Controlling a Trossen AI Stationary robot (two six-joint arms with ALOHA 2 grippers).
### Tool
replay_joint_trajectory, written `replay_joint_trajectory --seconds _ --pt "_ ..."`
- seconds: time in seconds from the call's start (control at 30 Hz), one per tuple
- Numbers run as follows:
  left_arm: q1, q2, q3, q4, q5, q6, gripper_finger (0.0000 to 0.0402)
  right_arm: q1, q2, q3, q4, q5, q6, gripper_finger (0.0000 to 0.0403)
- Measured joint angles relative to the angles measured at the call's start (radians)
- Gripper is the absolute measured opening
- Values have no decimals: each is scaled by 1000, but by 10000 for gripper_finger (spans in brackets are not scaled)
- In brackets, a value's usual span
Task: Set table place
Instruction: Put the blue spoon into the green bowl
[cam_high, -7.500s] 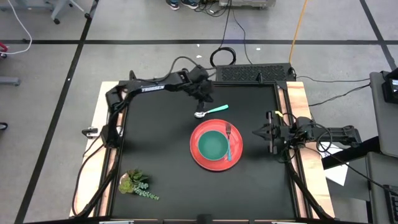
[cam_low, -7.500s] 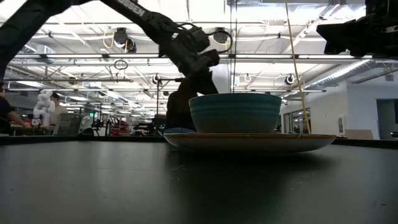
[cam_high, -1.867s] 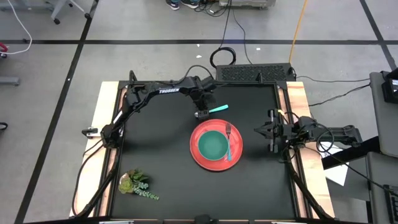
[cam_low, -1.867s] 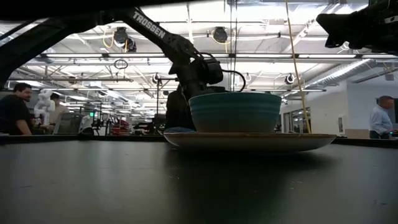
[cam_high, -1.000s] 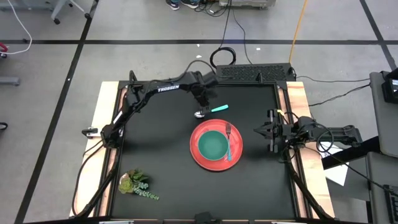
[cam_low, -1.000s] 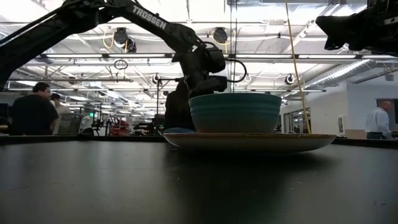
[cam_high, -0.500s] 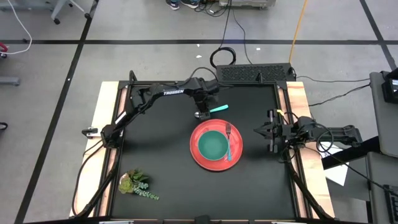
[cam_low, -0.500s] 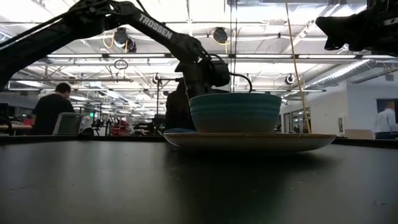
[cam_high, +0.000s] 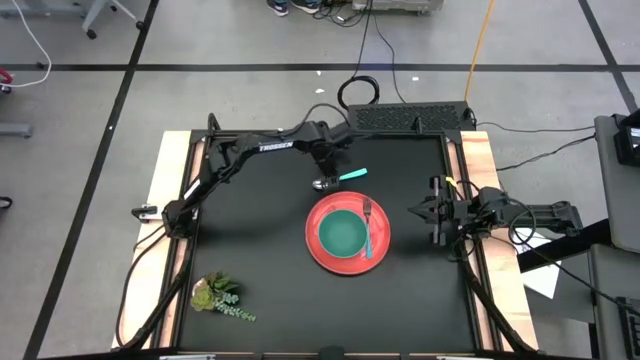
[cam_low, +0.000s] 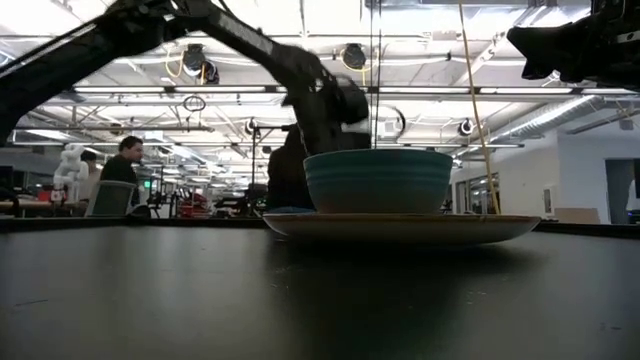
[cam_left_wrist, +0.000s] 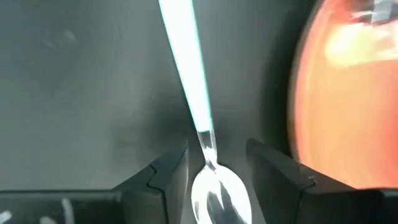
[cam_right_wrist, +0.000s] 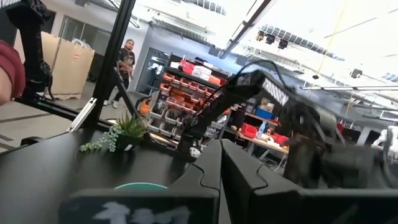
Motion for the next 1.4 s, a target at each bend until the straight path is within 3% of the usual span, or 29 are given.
replay_joint_trajectory --seconds 0.33,0.57,0.77,1.17,1.4 --pt "-22 -160 4 12 -50 14 166 -1 8 0 15 0 25 0" --pt "-23 -173 4 6 -48 13 166 -1 8 0 15 0 57 0" --pt "-22 -189 2 7 -115 63 166 -1 8 0 16 0 59 0" --pt "-1 -517 4 8 -81 38 166 -1 9 0 8 0 58 0" --pt "26 -647 4 -17 -83 25 166 -1 9 0 8 0 58 0"
